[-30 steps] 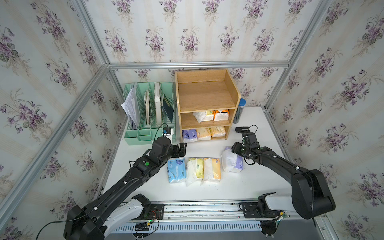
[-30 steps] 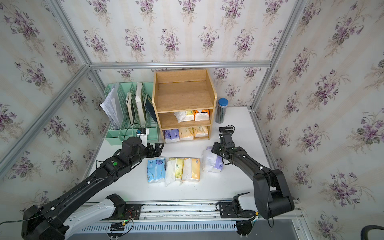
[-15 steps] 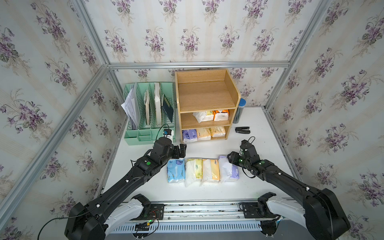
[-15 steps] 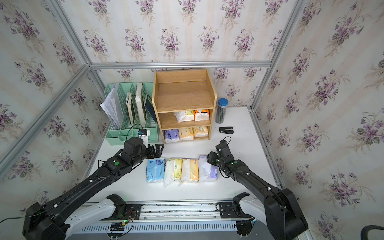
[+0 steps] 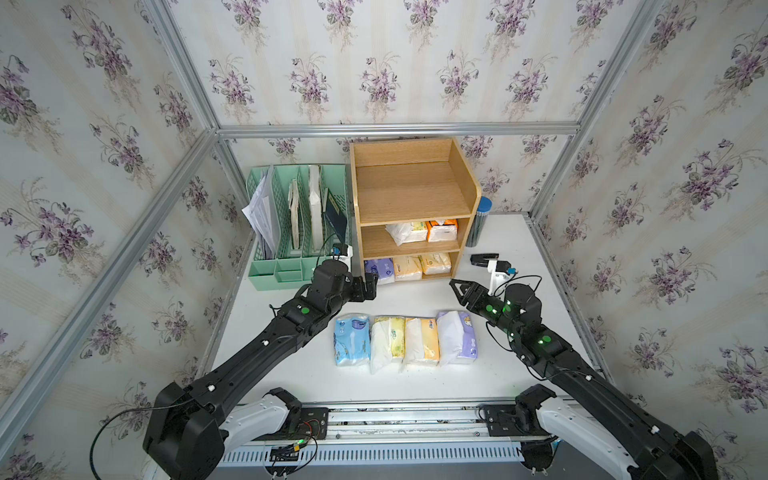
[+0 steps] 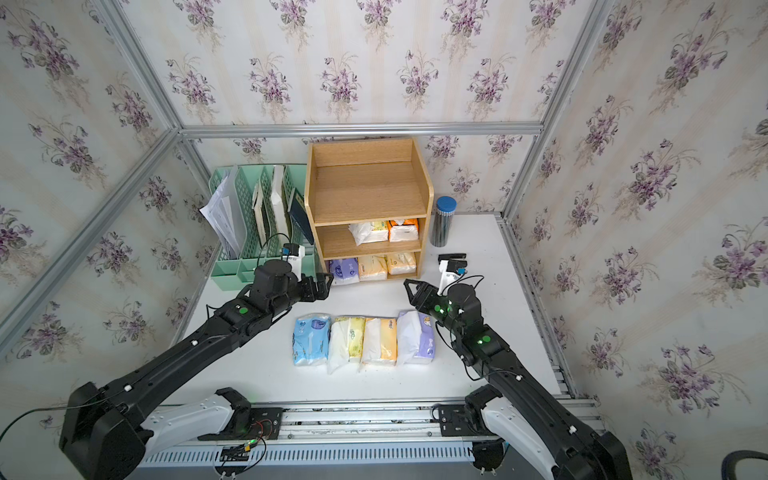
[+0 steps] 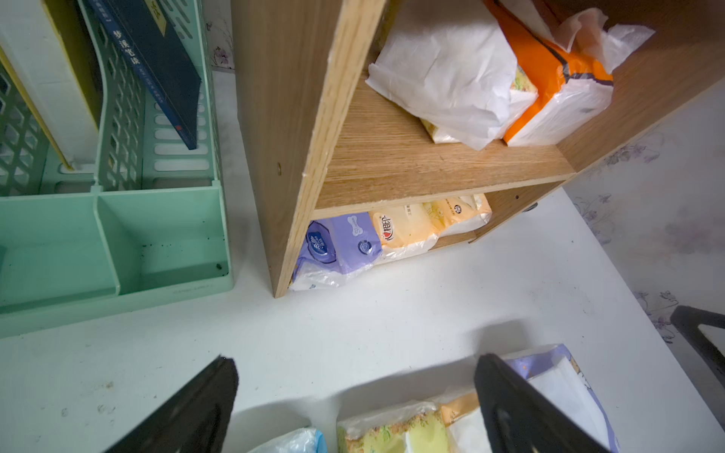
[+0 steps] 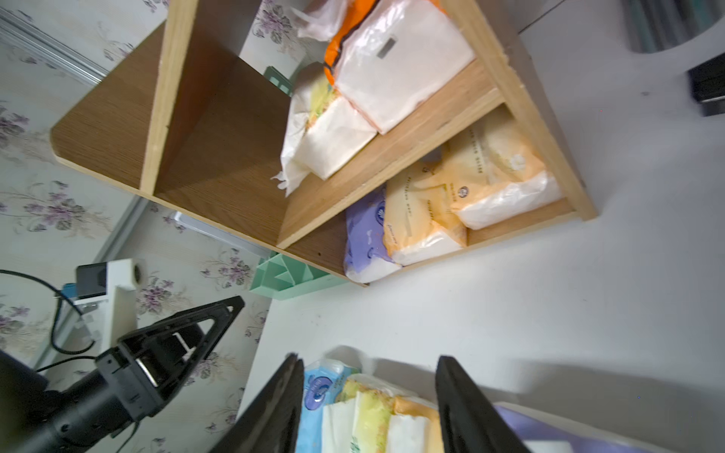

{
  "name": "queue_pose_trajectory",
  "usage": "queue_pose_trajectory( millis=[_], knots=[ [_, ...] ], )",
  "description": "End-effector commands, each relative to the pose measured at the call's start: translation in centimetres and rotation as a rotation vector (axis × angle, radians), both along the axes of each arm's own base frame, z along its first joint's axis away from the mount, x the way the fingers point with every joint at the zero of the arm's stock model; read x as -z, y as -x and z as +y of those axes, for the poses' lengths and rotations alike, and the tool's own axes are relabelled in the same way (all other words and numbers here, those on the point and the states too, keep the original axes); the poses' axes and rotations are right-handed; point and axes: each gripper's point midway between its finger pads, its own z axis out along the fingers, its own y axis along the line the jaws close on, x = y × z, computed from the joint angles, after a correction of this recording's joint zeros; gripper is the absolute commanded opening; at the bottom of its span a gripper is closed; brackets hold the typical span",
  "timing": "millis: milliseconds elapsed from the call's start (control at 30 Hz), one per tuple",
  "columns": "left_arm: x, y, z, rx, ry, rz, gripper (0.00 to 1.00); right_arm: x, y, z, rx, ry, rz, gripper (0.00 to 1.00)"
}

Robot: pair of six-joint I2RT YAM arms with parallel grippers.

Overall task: Remove the tissue boxes from the shelf
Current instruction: Move the box of tissues to the center of the board, then pick up a box of tissues from the shelf.

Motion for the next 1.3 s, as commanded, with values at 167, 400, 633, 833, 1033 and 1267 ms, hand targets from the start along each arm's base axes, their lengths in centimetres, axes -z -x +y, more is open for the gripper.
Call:
queue_pose_trajectory(
  millis=[167,400,633,833,1033,1267],
  knots=[
    [-2.2,-2.5,-2.2,0.069,0.017,-0.068,0.99,-6.1,-4.5,3.2,0.102,-0.178,-0.137,0.56],
    [-1.5,-3.2,-3.4,0.113,0.002,-0.06,0.99,-6.5,-7.9,3.4,0.209,-0.221,-0.125,0.59],
    [-1.3,-3.7,-4.4,0.159,-0.003,-0.048,0.98,-5.0,-10.4,5.6,0.193,-0.254,-0.09,0.59],
    [-1.2,-2.9,-3.4,0.138,-0.027,-0.057,1.0,-3.7,-11.8,7.5,0.187,-0.238,-0.063,0.61],
    [-0.7,-1.9,-2.0,0.114,-0.069,-0.057,1.0,-2.5,-12.9,9.4,0.192,-0.232,-0.031,0.64],
    [-0.5,-0.6,-1.5,0.122,-0.055,-0.055,0.99,-2.1,-14.1,11.0,0.21,-0.255,-0.02,0.64]
  ],
)
